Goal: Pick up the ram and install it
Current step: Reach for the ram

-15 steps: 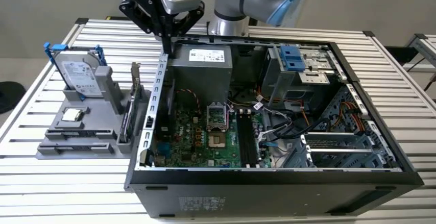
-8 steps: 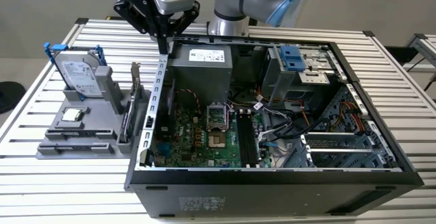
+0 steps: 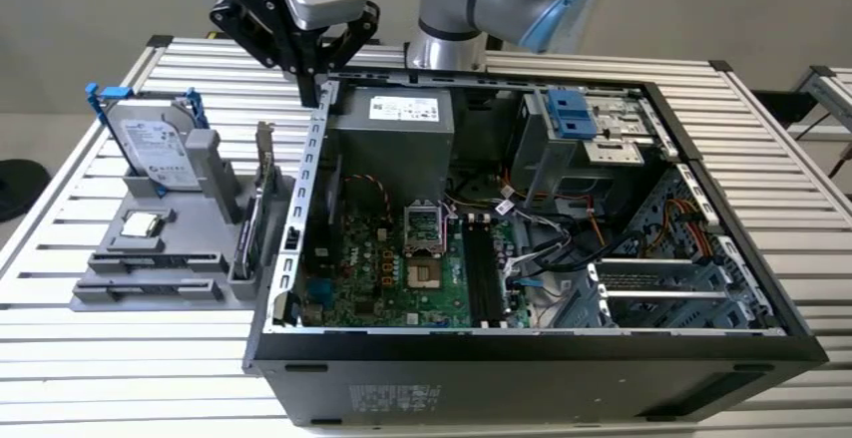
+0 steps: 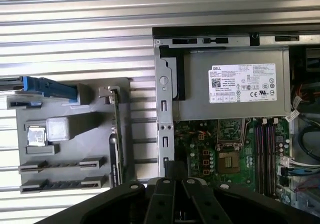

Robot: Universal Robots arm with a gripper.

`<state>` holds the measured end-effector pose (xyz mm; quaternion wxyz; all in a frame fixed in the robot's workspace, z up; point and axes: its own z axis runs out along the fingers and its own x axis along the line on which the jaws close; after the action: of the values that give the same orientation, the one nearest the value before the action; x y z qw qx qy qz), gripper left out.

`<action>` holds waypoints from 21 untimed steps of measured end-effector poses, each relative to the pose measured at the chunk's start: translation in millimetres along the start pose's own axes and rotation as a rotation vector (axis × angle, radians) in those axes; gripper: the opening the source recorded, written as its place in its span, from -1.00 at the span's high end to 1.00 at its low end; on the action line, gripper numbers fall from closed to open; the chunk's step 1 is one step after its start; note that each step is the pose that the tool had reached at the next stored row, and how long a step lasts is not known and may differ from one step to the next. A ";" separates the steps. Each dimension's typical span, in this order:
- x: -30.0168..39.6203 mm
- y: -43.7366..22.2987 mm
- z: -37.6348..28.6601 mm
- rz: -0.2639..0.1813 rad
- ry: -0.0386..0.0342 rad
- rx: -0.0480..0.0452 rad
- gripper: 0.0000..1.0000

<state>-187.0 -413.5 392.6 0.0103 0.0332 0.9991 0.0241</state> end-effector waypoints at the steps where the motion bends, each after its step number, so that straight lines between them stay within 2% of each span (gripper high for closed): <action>1: 1.0 -0.3 0.0 -0.002 0.0001 0.0000 1.00; 21: 24.0 -5.9 -0.7 -0.036 0.0018 -0.0007 1.00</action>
<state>-211.3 -417.8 392.6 0.0099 0.0149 0.9995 0.0242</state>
